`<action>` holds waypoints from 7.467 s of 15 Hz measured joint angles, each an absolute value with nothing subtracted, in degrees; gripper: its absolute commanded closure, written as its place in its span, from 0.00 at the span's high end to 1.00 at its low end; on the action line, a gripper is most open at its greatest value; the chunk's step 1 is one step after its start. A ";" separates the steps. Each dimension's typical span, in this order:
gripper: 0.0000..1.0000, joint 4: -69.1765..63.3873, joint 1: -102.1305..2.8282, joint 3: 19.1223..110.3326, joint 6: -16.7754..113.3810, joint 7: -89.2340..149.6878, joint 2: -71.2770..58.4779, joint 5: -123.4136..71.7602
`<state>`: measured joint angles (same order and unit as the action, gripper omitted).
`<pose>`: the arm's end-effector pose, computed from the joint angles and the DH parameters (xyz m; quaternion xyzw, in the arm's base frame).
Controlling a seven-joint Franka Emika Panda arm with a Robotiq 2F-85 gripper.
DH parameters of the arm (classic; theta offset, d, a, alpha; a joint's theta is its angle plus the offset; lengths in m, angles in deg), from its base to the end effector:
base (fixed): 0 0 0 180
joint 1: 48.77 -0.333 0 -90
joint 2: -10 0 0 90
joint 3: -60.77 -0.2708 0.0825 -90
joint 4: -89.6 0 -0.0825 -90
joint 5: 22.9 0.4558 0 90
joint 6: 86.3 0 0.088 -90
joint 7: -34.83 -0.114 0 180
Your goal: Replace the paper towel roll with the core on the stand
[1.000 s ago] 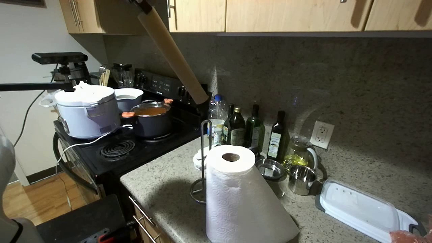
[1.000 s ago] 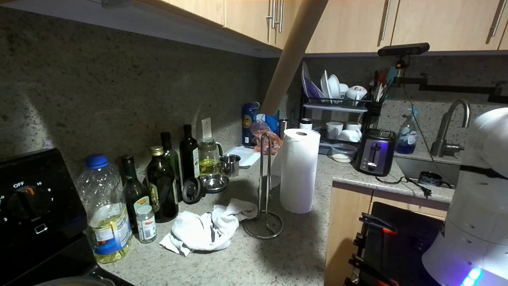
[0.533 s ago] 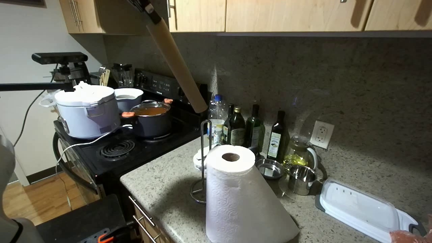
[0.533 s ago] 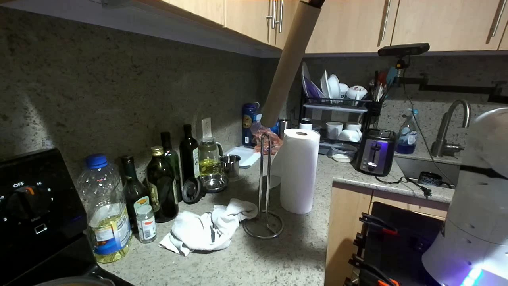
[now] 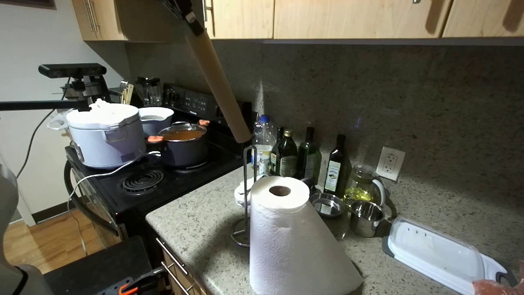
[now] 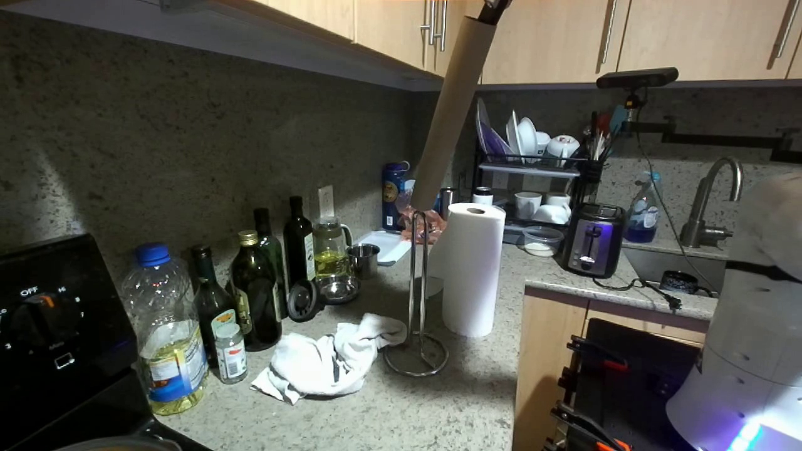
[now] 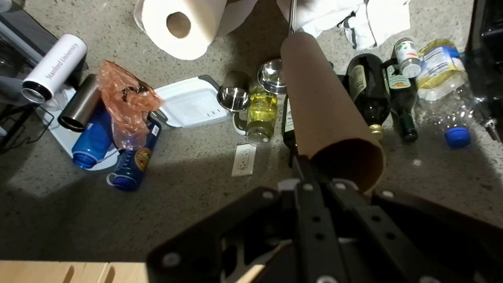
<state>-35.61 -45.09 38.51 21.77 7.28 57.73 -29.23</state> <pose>0.4025 0.1758 0.6747 0.9467 -0.0930 0.2920 0.0992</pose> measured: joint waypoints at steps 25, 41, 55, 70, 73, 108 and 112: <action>0.00 -34.52 -46.46 42.72 20.50 7.39 53.51 -28.34; 0.00 -31.03 -47.06 42.82 17.37 7.39 52.91 -28.53; 0.00 -31.03 -46.91 43.78 18.02 7.66 50.65 -29.40; 0.00 -31.06 -47.05 45.46 19.07 7.69 46.67 -29.40; 0.00 -31.06 -47.08 45.52 19.07 7.69 45.86 -29.40; 0.00 -39.53 -51.69 51.35 28.60 13.43 34.80 -25.39; 0.00 -41.12 -51.79 51.41 31.19 14.64 33.28 -24.13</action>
